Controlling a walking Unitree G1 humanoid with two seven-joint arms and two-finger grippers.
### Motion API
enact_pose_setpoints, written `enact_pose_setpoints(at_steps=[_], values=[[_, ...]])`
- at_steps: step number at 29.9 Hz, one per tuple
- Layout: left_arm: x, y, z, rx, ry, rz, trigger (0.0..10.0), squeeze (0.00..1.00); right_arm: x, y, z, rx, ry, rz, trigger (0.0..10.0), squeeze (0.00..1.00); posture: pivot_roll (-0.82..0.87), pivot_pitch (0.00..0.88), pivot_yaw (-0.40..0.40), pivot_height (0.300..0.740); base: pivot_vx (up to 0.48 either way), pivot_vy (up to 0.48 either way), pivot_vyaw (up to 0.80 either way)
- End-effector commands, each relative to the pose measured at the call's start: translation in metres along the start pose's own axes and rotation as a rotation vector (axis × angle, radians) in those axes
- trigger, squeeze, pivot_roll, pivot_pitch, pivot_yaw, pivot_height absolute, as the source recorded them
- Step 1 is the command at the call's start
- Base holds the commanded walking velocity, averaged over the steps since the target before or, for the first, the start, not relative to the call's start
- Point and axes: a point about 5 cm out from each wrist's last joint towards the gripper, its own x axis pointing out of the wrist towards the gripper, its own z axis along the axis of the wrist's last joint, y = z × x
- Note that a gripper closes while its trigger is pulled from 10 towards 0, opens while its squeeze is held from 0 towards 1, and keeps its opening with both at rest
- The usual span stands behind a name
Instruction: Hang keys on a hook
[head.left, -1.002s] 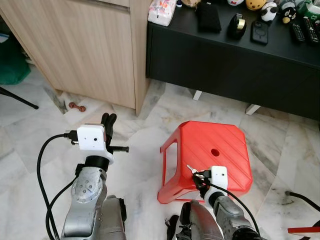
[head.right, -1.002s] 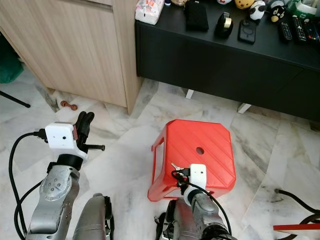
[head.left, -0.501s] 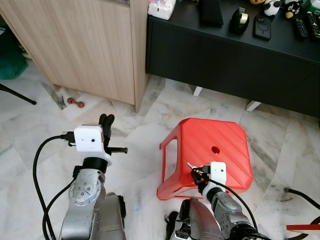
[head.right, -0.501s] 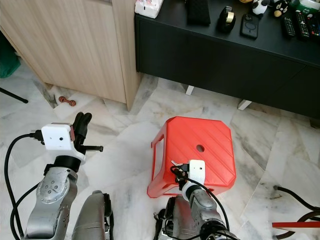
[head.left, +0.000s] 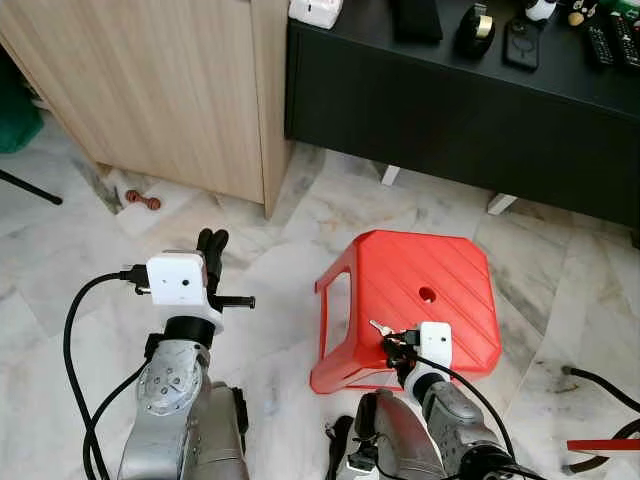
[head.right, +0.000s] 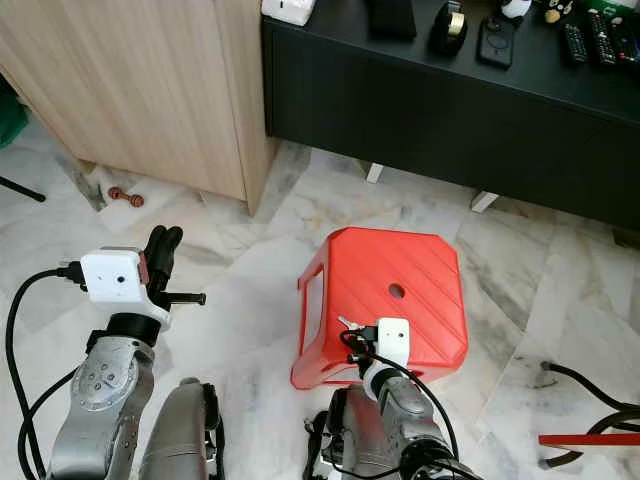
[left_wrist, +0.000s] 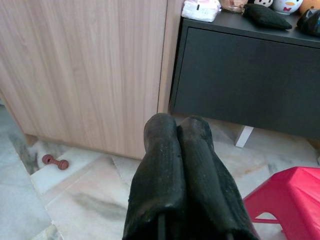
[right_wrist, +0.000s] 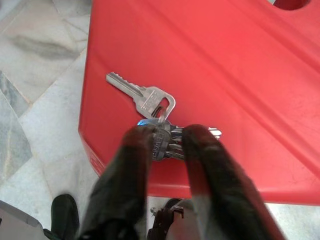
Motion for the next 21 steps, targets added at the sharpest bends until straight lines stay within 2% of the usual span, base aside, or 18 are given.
enact_pose_setpoints(at_steps=[1, 12, 21], values=[[-0.0044, -0.0022, -0.0013, 0.006, 0.019, 0.004, 10.0, 0.0, -0.0049, -0.0056, -0.015, -0.009, 0.067, -0.018, 10.0, 0.0, 0.23, 0.378, -0.179, 0.647, 0.0, 0.0, 0.0], [-0.0045, -0.0039, -0.0003, 0.011, 0.018, -0.002, 10.0, 0.0, -0.0066, -0.0065, -0.0194, -0.009, 0.077, -0.022, 10.0, 0.0, 0.23, 0.38, -0.181, 0.647, 0.0, 0.0, 0.0], [-0.0043, -0.004, 0.0006, 0.01, 0.014, 0.003, 10.0, 0.0, -0.006, -0.0043, -0.0152, 0.013, 0.035, 0.007, 10.0, 0.0, 0.23, 0.381, -0.184, 0.647, 0.0, 0.0, 0.0]])
